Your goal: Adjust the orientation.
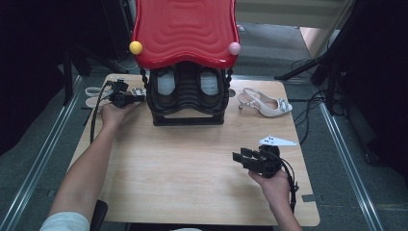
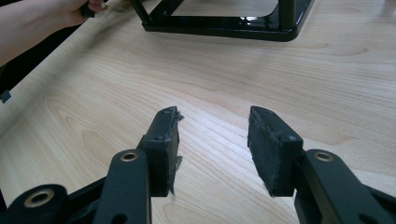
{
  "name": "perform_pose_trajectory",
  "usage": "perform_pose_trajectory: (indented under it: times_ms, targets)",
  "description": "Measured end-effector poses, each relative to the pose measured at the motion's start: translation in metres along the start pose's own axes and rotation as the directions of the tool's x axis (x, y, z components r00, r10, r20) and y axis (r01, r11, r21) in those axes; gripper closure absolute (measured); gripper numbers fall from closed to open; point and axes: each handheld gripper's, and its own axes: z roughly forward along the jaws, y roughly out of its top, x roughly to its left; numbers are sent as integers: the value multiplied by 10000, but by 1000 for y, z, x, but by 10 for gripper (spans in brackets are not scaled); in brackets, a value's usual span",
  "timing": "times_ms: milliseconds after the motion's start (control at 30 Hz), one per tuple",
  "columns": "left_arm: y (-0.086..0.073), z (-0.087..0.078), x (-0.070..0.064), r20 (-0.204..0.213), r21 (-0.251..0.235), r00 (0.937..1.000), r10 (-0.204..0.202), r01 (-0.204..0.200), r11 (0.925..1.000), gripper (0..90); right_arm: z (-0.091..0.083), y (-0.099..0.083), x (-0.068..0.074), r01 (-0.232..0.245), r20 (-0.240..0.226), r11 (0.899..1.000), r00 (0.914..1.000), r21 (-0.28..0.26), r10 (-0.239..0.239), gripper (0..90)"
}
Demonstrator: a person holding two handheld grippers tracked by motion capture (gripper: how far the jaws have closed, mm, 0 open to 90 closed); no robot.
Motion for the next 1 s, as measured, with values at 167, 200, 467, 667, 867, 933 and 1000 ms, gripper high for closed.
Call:
perform_pose_trajectory:
  times_ms: [167,200,467,667,867,933,1000]
  targets:
    - [-7,-17,-7,354,-291,9992,163,-152,9995,900,3,1,0,-28,-52,10000,10000,86,28,546]
    - [-9,-20,-9,359,-302,9992,191,-180,9994,900,4,2,0,-6,-78,10000,10000,89,6,544]
    - [-28,-48,-16,258,-353,9984,510,-501,9981,900,11,8,1,172,-263,9997,9995,198,-167,537]
    - [-43,-69,-7,191,-619,9994,284,-272,9977,900,20,14,3,300,-518,9991,9983,310,-284,534]
    - [-55,-90,4,-33,-776,10000,48,-50,9970,900,26,18,4,419,-711,9985,9967,357,-393,533]
    - [-57,-95,6,-163,-878,9999,27,-42,9961,900,28,19,5,428,-746,9983,9964,391,-398,532]
    - [-59,-99,9,-197,-884,9998,-50,32,9961,900,29,20,5,446,-795,9980,9960,440,-410,532]
